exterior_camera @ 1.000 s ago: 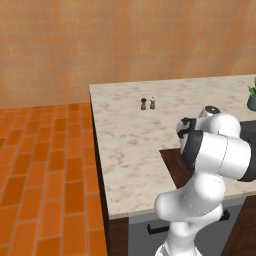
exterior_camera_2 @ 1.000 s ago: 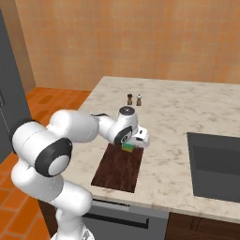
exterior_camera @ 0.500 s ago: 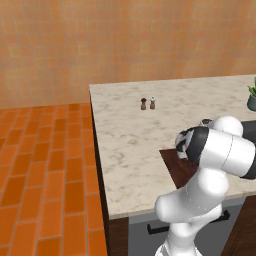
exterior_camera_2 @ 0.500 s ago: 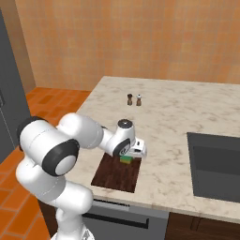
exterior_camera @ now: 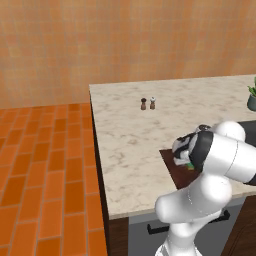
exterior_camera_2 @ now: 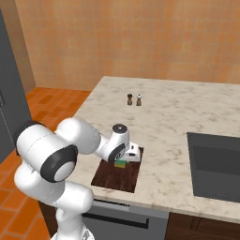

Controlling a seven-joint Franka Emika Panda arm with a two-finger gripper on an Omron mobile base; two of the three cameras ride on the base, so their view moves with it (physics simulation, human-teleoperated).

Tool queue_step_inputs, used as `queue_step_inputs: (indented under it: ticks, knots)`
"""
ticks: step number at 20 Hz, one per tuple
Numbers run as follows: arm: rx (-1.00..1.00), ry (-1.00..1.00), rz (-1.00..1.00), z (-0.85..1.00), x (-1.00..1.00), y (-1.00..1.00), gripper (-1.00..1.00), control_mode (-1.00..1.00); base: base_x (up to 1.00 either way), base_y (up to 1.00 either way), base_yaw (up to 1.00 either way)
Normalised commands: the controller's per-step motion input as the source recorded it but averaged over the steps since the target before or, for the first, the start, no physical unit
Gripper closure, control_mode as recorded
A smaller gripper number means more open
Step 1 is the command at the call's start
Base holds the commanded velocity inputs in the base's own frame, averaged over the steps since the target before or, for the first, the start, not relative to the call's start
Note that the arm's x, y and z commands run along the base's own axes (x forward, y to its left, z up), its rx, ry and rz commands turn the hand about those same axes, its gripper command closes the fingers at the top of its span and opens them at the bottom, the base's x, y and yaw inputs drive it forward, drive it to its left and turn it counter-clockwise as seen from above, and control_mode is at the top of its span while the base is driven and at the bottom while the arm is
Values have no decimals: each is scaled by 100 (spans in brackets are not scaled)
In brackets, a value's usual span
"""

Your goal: Pick up the sponge from the counter and clean the cutting board by briefly scrubbing or pressing down on the cutting board. Once finished, release the sponge.

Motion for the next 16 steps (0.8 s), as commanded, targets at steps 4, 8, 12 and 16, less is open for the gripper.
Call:
queue_step_inputs:
  ticks: [4, 8, 12, 16]
  knots:
    - [0, 0, 8, 0, 0, 44, 100, -100, 0, 0, 0]
    - [0, 0, 7, 0, 5, 42, 100, -100, 0, 0, 0]
    - [0, 0, 7, 0, 14, 10, 100, -100, 0, 0, 0]
    - [0, 3, 1, -2, -4, -70, 100, -100, 0, 0, 0]
